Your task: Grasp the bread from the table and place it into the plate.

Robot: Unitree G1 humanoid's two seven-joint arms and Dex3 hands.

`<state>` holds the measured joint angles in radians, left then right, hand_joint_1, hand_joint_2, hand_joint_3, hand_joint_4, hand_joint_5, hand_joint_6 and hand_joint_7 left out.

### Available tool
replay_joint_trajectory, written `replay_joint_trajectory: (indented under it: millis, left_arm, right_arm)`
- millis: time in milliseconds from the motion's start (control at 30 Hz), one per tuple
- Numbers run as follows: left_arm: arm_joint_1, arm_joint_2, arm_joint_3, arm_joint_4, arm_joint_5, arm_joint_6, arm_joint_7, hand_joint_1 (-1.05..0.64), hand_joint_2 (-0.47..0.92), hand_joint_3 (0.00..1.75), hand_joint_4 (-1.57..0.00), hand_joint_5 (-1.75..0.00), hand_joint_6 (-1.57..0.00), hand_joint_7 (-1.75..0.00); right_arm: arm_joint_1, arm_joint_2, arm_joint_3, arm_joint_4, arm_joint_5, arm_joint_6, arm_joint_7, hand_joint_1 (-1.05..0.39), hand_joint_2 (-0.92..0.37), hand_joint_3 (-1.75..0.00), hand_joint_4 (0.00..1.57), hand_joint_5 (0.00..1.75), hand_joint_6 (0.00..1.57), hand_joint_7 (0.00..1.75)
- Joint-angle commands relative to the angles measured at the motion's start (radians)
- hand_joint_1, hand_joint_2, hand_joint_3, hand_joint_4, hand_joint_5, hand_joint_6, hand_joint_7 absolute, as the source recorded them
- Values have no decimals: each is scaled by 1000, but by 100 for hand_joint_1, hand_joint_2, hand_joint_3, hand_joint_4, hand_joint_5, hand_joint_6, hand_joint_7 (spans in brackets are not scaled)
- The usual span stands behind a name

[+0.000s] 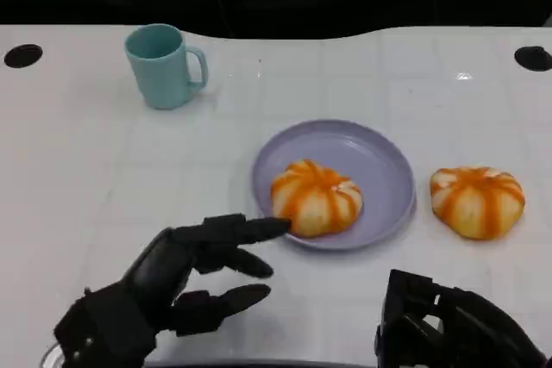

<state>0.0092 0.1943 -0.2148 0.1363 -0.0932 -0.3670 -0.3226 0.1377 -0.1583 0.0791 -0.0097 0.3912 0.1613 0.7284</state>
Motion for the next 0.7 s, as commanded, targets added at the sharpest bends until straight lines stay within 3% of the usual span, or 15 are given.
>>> replay_joint_trajectory:
  millis: [33,300,700]
  left_arm:
    - [47,3,30,-57,-55,82,-38,-68,92,34,-64,-167,-72,-97]
    - [96,0,26,-121,-86,204,-94,-68,92,41,-76,-175,-58,-169]
    - [89,-75,64,-40,-204,230,-198,-72,92,37,-85,-175,-68,-175]
  right_arm:
    - [-2,-15,-5,-3,2,-2,2,-53,-92,-47,62,175,39,175]
    - [3,-20,-7,-13,8,11,4,-52,-92,-47,62,175,39,174]
    - [-7,-25,-23,3,20,12,12,-53,-92,-46,62,175,39,174]
